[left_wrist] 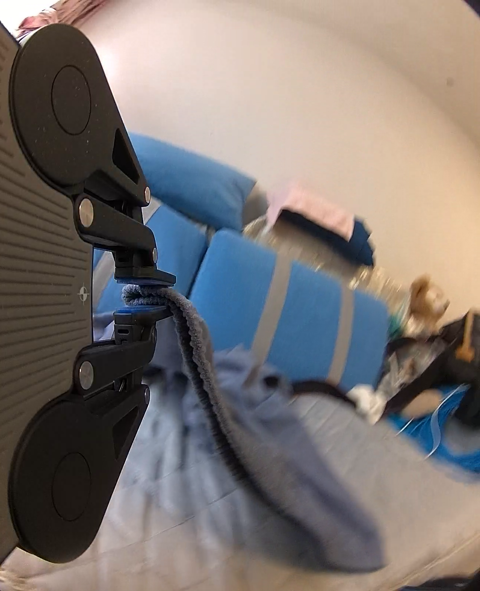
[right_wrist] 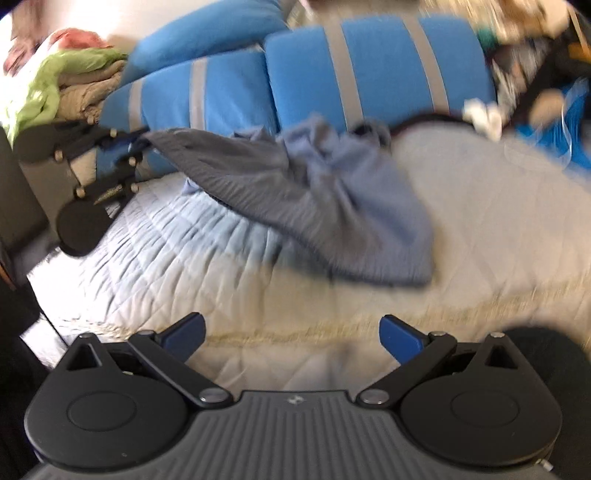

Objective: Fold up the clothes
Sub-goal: 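Grasp the waistband with the right gripper while the left gripper holds it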

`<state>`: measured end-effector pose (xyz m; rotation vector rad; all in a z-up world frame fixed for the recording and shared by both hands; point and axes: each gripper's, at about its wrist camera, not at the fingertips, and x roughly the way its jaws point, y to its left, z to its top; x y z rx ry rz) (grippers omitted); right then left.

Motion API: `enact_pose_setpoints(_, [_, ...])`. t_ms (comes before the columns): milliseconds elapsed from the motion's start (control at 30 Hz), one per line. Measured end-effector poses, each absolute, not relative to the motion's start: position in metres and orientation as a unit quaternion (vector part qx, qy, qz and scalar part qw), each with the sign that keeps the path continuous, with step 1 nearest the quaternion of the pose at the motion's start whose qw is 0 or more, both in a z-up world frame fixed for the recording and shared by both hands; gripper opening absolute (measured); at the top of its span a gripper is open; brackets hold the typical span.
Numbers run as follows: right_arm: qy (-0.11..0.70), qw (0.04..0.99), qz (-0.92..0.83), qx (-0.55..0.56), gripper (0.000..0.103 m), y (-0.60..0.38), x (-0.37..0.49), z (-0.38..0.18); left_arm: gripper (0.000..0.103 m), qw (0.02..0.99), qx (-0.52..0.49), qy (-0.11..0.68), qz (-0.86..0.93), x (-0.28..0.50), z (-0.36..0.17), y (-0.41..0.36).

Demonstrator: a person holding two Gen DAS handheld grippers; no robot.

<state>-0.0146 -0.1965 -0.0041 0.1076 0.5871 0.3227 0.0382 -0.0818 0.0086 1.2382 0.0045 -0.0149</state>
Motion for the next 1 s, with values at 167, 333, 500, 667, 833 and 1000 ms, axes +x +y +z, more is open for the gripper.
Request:
enact_pose_setpoints(167, [0.243,0.959,0.097,-0.106,0.103,-0.169,-0.008,-0.001,0.01,0.84,0.542,-0.035,0.006,0.032,0.032,-0.086])
enact_pose_setpoints(333, [0.197,0.942,0.051,-0.266,0.103,-0.142,0.002,-0.016,0.01,0.846,0.532,-0.041,0.007,0.032,0.037,-0.087])
enact_pose_setpoints(500, [0.176,0.901,0.033,-0.396,0.1,-0.13,0.015,-0.033,0.01,0.848,0.528,-0.04,0.008,0.033,0.036,-0.085])
enact_pose_setpoints(667, [0.186,0.865,0.031,-0.464,0.085,-0.133,0.023,-0.047,0.01,0.851,0.524,-0.038,0.007,0.031,0.037,-0.083])
enact_pose_setpoints(833, [0.193,0.844,0.015,-0.501,0.069,-0.139,0.024,-0.06,0.01,0.853,0.521,-0.036,0.007,0.031,0.037,-0.082])
enact_pose_setpoints(1000, [0.17,0.828,0.016,-0.533,0.046,-0.134,0.013,-0.072,0.01,0.854,0.52,-0.033,0.008,0.031,0.037,-0.082])
